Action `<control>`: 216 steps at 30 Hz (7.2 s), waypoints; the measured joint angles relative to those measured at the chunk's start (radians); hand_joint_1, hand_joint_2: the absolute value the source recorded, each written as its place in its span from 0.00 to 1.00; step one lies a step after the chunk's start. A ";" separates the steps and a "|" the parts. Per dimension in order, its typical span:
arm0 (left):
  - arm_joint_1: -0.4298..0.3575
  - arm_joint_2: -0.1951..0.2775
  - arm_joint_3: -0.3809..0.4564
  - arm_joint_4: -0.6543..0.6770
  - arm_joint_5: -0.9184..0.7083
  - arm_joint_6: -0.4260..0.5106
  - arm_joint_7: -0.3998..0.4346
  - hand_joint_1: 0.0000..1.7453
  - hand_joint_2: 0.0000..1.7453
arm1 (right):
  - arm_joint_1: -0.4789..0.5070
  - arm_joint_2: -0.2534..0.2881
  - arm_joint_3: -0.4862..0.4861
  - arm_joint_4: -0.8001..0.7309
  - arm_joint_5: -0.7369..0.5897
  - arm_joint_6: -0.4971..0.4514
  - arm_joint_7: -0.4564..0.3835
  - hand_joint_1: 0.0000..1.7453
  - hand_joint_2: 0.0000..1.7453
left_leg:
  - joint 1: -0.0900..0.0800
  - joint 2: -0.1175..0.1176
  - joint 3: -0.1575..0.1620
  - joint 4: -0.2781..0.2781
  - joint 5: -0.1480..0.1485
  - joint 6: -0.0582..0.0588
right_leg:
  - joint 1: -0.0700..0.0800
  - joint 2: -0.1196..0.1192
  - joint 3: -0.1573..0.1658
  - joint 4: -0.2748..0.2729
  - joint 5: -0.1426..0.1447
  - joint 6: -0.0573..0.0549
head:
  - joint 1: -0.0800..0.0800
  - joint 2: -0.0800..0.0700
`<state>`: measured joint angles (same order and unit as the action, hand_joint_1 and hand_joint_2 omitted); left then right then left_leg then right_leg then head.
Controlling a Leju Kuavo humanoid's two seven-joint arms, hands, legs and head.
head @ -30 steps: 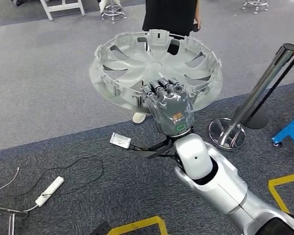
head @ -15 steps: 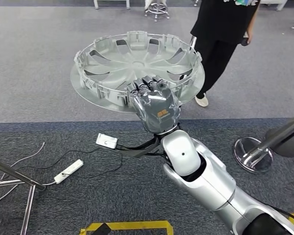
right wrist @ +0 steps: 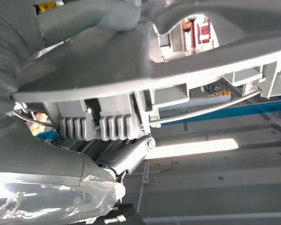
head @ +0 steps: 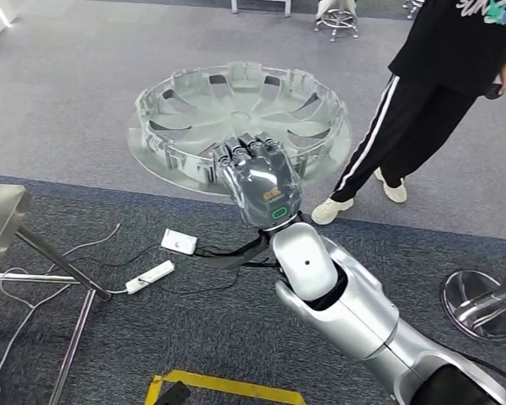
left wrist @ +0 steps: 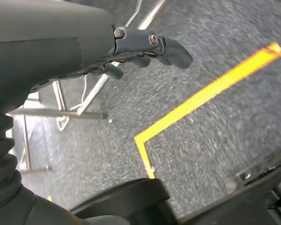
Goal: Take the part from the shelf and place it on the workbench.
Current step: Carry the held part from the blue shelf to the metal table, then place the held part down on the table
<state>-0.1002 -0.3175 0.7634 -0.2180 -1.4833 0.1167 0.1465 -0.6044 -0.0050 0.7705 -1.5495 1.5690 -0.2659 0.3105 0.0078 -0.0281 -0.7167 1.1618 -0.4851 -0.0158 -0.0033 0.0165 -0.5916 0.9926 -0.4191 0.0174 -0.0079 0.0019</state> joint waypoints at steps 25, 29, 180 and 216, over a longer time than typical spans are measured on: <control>-0.001 -0.004 0.019 0.001 -0.001 -0.006 0.003 0.00 1.00 | 0.035 0.002 -0.003 0.018 -0.001 -0.023 -0.017 1.00 1.00 | 0.011 -0.110 0.064 -0.135 0.084 0.017 | 0.008 0.083 -0.031 0.039 -0.010 0.001 | 0.014 0.000; -0.003 -0.001 0.020 0.001 -0.001 -0.006 0.004 0.00 1.00 | 0.035 0.003 -0.003 0.018 -0.001 -0.024 -0.018 1.00 1.00 | 0.004 -0.054 0.038 -0.085 0.044 -0.006 | 0.001 0.027 -0.012 0.010 0.000 -0.003 | 0.007 0.000; -0.021 -0.008 0.168 0.011 0.006 0.049 0.156 0.00 1.00 | -0.198 0.100 -0.397 0.802 0.001 0.071 -0.122 1.00 1.00 | 0.000 0.019 0.084 -0.153 0.086 0.013 | 0.005 -0.019 -0.011 0.020 -0.008 0.027 | -0.007 0.000; -0.024 -0.008 0.166 0.019 0.004 0.075 0.176 0.00 1.00 | -0.280 0.222 -0.382 1.153 -0.006 -0.027 -0.147 1.00 1.00 | 0.004 0.021 0.096 -0.172 0.089 0.039 | -0.006 -0.016 -0.122 0.238 -0.118 0.051 | -0.001 0.000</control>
<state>-0.1246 -0.3251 0.9297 -0.1991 -1.4791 0.1918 0.3225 -0.8843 0.2166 0.3887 -0.3966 1.5625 -0.2930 0.1639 0.0122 -0.0070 -0.6208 0.9893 -0.3963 0.0228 -0.0090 0.0001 -0.7139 1.2302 -0.5374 0.0684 -0.0093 0.0019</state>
